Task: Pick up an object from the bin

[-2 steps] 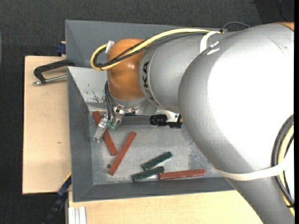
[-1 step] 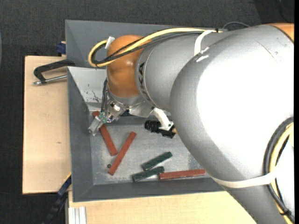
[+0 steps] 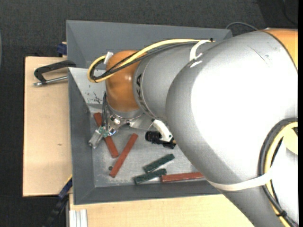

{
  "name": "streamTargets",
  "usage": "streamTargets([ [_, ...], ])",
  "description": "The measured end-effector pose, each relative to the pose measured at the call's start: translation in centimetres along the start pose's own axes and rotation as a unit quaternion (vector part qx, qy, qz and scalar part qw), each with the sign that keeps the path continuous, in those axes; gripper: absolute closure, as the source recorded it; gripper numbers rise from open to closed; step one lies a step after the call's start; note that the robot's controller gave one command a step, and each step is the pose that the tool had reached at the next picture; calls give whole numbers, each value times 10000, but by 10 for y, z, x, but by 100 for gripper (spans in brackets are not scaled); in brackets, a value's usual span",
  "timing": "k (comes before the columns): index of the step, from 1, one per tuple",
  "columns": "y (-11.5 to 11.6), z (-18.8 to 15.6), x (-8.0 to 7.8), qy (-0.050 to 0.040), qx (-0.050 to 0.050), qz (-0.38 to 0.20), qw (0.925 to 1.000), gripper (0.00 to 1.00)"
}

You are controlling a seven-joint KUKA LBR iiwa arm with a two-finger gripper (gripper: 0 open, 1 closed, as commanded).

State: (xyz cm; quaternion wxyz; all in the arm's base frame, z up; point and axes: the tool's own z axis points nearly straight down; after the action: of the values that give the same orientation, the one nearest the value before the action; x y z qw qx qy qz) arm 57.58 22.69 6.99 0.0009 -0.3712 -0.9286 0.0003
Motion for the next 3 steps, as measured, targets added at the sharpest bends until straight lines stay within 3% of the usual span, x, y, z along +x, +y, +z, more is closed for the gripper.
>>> streamTargets([
  [1, 1, -2, -6, -22, -6, -2082, 9781, 100],
  [3, 0, -5, -5, -10, 10, -2077, 9782, 100],
])
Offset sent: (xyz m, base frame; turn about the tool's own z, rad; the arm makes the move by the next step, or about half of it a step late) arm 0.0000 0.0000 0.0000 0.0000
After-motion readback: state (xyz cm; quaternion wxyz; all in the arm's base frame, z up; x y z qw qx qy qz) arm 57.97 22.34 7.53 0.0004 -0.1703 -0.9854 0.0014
